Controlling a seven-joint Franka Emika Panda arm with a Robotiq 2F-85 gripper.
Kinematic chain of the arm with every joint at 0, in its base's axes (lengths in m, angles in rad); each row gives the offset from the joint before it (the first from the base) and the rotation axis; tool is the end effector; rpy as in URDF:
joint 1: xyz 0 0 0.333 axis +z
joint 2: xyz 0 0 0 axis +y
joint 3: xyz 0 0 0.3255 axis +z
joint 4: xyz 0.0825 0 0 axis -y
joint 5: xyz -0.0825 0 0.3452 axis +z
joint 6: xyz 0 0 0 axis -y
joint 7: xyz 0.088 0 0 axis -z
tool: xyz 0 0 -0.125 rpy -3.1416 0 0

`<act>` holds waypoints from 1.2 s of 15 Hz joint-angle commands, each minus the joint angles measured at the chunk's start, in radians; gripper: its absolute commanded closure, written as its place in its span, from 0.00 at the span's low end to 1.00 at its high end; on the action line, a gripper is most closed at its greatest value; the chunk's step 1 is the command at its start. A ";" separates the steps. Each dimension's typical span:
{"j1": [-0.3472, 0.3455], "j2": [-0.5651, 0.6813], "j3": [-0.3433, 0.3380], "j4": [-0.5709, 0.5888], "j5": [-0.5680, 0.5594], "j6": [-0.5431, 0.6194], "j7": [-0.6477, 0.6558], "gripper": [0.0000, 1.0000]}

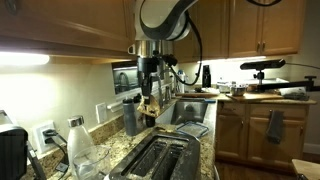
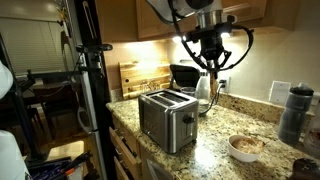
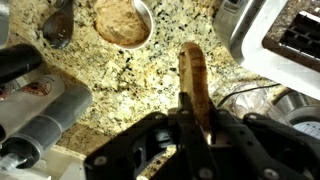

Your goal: Put the two slices of bread in the two slots of the toaster

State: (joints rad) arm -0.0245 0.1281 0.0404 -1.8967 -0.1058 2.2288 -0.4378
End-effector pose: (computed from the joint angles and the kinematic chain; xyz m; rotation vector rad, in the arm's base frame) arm 0.5814 0.0036 0.4637 2.9068 0.7562 0.2740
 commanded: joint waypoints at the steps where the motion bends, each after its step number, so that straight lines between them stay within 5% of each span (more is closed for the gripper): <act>1: 0.018 -0.077 0.012 -0.063 -0.014 -0.019 -0.068 0.91; 8: 0.045 -0.127 0.033 -0.083 -0.017 -0.064 -0.203 0.91; 18: 0.067 -0.273 0.021 -0.126 0.083 -0.341 -0.574 0.91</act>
State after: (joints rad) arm 0.0267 -0.0612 0.0830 -1.9703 -0.0633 1.9531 -0.9080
